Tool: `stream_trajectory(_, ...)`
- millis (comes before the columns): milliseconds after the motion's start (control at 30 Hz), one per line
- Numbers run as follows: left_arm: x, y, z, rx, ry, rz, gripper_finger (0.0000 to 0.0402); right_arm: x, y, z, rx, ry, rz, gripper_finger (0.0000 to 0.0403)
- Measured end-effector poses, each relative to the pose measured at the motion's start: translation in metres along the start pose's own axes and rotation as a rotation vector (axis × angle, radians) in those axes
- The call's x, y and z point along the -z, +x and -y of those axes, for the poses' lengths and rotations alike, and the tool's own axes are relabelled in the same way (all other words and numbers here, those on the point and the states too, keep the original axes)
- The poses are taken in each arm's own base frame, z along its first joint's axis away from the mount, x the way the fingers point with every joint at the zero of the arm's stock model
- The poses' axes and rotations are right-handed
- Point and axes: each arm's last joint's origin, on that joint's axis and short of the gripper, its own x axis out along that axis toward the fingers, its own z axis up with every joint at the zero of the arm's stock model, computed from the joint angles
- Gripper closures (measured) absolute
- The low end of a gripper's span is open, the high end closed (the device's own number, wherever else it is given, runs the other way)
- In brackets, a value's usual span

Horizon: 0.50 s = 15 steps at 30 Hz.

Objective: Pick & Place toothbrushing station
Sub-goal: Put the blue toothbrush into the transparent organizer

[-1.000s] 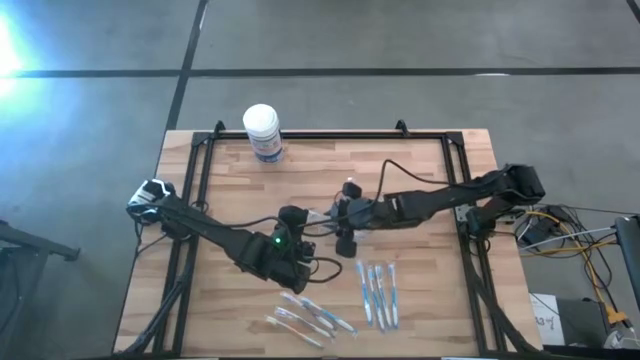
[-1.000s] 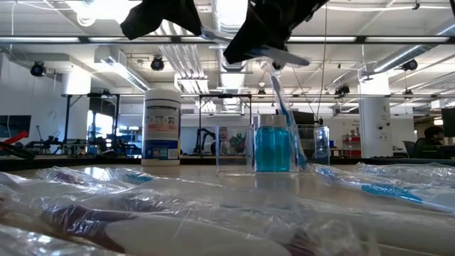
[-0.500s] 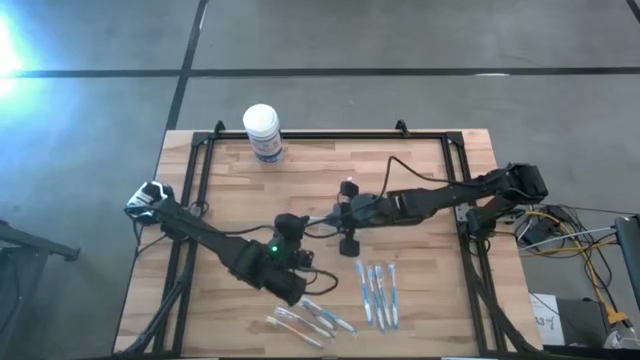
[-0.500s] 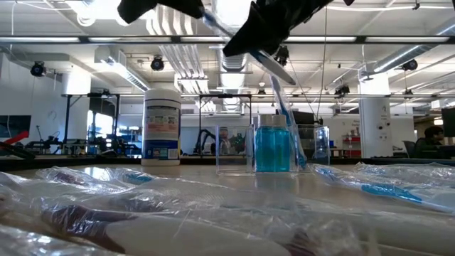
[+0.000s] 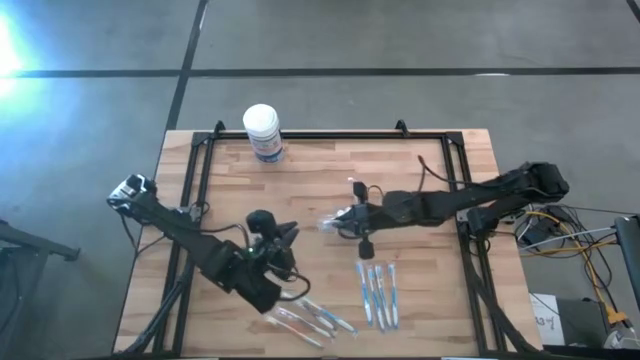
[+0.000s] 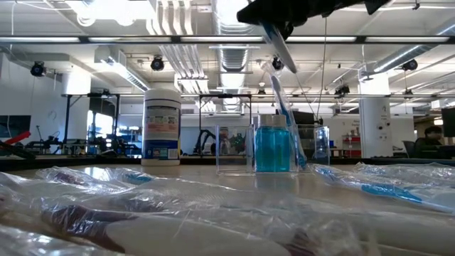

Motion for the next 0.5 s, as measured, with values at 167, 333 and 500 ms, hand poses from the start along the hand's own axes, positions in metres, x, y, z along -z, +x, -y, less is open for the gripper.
stream_trajectory(167, 0.021, 0.007, 0.012, 0.023, -0.239, 0.091, 0.0295, 0.008, -0.002, -0.001, 0.006, -0.018, 0.096, 0.039)
stream_trajectory(333, 0.038, 0.02, 0.012, 0.189, -0.442, 0.347, 0.0267, 0.012, 0.006, -0.002, 0.009, -0.055, 0.13, 0.039)
stream_trajectory(500, 0.062, 0.034, -0.003, 0.299, -0.624, 0.62, 0.023, 0.014, 0.013, -0.006, 0.005, -0.092, 0.137, 0.039)
